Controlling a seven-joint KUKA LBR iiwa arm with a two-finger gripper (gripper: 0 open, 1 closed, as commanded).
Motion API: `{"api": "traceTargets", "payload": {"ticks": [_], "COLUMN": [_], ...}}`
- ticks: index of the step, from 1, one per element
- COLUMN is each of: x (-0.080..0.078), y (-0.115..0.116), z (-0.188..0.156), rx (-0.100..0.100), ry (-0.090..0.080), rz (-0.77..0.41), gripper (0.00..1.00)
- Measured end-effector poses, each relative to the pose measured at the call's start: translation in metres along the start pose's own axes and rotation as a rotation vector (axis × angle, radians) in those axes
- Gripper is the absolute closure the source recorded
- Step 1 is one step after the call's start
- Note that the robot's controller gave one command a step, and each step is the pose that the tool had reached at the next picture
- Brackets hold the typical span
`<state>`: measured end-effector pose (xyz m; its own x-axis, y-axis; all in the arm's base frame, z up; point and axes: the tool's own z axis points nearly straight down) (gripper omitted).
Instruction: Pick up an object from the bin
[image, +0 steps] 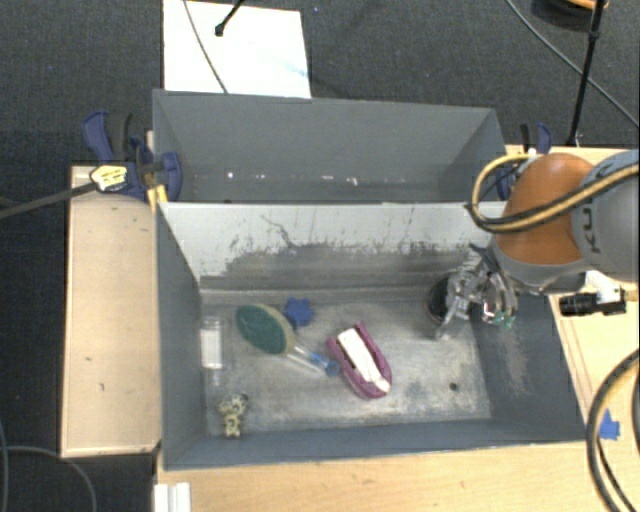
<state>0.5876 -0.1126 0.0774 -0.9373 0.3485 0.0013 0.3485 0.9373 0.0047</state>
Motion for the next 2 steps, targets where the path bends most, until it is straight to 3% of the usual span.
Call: {"api": "traceTargets", "payload": {"ticks": [1,2], "x": [0.004,0.027], "y": [0.001,-0.004], "z": [-0.01,-0.022], "rx": [0.002,0.004], "ry": [-0.002,0.001], "rz": [0.04,0.103], "gripper": [1.0,1.0]}}
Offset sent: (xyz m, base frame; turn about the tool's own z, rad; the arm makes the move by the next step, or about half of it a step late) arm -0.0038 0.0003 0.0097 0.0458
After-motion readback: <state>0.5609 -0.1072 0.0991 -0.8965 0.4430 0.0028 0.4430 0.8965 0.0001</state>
